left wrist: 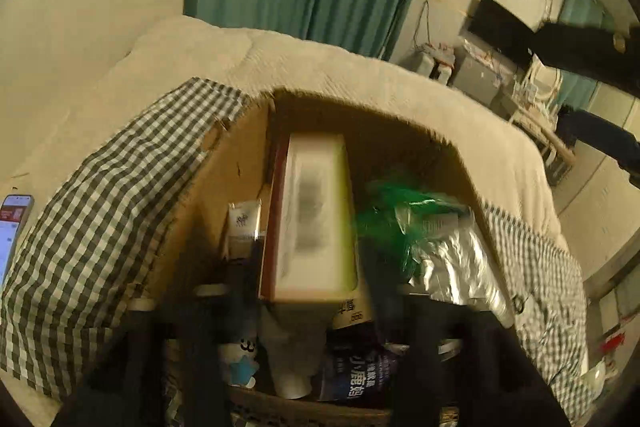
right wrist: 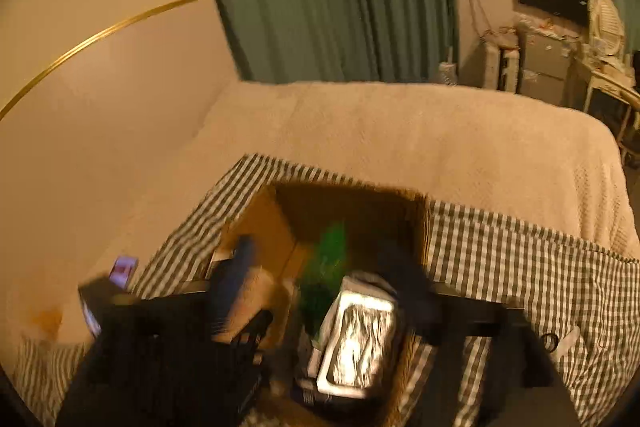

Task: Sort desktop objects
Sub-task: 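Carry the tan box and green packet to the box and release them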

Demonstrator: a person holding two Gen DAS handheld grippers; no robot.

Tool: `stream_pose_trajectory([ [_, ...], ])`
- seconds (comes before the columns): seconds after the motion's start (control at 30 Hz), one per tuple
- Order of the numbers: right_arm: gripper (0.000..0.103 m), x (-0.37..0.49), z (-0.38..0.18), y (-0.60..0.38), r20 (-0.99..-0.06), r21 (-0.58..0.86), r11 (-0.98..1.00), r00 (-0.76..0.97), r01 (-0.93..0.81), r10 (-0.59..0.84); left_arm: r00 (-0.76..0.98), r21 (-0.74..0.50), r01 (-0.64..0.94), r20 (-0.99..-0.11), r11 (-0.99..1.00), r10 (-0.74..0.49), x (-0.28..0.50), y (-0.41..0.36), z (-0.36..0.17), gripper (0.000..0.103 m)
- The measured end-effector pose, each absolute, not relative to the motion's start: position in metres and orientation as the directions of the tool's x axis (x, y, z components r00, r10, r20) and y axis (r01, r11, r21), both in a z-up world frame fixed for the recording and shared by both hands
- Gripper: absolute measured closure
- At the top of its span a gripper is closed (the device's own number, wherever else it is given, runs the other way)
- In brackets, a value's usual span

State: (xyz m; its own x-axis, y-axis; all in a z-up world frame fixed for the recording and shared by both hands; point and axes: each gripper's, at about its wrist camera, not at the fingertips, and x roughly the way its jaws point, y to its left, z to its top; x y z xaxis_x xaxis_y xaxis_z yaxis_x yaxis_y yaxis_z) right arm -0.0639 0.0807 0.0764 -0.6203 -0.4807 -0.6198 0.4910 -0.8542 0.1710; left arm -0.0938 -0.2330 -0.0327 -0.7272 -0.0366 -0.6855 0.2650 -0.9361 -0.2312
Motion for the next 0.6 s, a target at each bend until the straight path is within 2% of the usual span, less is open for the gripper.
stream_pose_trajectory([
  [0.07,0.025,-0.059,0.086,0.08,-0.6,0.131,-0.872,-0.663,0.472,-0.449,-0.756,-0.235,0.274,-0.652,-0.932,-0.058,-0.085,-0.234,-0.021,0.014],
  [0.23,0.025,-0.022,0.112,0.111,-0.535,0.047,-0.902,-0.752,0.429,-0.386,-0.801,-0.242,0.213,-0.598,-0.947,-0.028,-0.066,-0.211,0.01,0.01],
  [0.37,0.025,0.006,0.124,0.169,-0.509,0.006,-0.934,-0.803,0.358,-0.312,-0.815,-0.211,0.114,-0.579,-0.971,0.031,-0.056,-0.161,0.024,0.006],
  [0.6,0.025,0.042,0.094,0.284,-0.535,-0.014,-0.979,-0.829,0.204,-0.165,-0.776,-0.207,-0.051,-0.607,-0.977,0.169,-0.058,-0.049,0.0,0.005],
])
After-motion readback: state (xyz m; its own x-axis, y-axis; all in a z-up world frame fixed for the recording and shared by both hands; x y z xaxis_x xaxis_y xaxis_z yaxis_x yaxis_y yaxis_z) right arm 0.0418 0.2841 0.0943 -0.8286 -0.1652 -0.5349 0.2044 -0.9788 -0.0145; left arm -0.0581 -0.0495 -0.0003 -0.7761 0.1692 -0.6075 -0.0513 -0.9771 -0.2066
